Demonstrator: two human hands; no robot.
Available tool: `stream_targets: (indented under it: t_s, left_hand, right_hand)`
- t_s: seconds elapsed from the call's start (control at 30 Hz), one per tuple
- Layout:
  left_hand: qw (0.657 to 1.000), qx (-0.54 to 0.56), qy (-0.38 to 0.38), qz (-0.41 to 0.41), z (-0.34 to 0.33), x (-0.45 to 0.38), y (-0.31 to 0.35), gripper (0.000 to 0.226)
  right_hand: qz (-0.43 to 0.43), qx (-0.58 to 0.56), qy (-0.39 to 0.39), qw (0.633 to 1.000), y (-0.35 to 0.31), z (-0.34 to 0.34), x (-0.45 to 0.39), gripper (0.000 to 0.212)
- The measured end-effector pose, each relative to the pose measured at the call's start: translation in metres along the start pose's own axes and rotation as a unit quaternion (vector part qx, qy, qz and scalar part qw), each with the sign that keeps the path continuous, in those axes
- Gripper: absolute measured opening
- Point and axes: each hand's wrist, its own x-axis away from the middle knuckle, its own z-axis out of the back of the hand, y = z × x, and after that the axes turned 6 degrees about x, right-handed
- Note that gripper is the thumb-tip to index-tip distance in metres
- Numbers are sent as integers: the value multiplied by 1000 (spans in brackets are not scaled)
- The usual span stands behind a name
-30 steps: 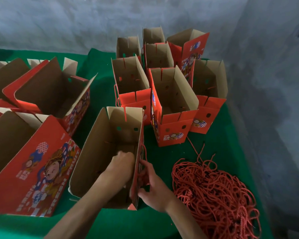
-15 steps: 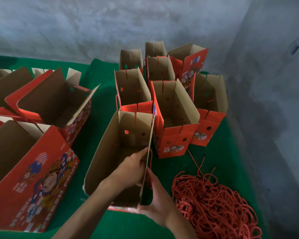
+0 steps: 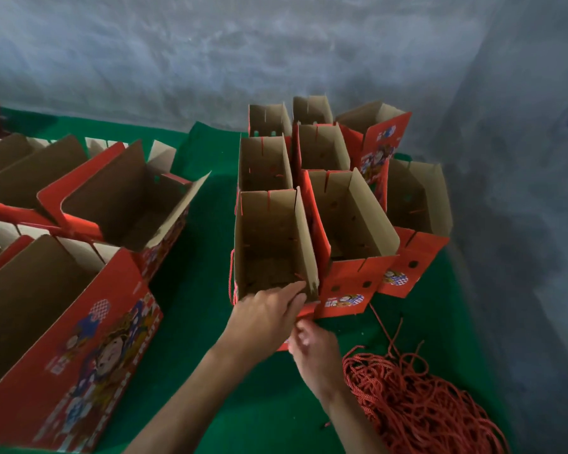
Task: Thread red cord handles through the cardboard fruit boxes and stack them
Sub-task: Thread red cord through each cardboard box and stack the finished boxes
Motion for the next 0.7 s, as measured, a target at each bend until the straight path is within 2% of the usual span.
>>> stream_targets:
  t_s: [0.1, 0.2, 0.27, 0.53, 0.7]
  left_hand:
    - [996, -44, 44, -61, 0, -7, -6, 38]
    - [994, -15, 60, -91, 4, -16, -17, 34]
    - [993, -11, 73, -94, 6, -20, -25, 32]
    - [995, -54, 73, -28, 13, -24, -58, 57]
    - [984, -129, 91, 89, 36, -8, -89, 69]
  right_hand:
    - [50, 34, -48, 997, -14, -7, -8, 20]
    - [37, 51, -16, 998, -20, -21, -16, 13]
    - [32, 57, 4, 998, -22, -29, -25, 23]
    - [17, 32, -76, 996, -20, -40, -90, 46]
    - [5, 17, -101, 995, -25, -53, -105, 46]
